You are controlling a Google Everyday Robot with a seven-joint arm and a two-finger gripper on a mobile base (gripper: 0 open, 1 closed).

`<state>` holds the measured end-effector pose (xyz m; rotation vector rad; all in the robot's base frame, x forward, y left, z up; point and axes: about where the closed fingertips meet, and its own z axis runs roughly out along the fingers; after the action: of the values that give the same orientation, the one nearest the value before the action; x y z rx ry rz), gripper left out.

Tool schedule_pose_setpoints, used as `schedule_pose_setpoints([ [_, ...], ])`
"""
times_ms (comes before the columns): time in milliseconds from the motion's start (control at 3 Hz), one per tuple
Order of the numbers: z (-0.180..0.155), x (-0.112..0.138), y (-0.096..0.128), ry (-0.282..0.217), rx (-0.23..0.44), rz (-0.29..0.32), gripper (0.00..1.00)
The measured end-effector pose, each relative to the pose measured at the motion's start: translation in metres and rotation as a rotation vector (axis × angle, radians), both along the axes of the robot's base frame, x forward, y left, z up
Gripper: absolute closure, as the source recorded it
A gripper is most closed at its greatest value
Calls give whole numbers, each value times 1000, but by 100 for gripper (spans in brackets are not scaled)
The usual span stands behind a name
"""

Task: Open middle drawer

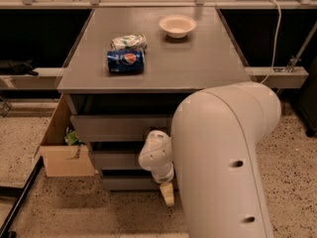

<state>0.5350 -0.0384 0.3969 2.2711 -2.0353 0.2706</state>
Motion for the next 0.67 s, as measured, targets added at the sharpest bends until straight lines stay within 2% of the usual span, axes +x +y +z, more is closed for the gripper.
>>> schedule_pose_setpoints([
  [333,-2,-7,12,88,0,86,0],
  [667,-2,-8,12,110,-3,151,0],
])
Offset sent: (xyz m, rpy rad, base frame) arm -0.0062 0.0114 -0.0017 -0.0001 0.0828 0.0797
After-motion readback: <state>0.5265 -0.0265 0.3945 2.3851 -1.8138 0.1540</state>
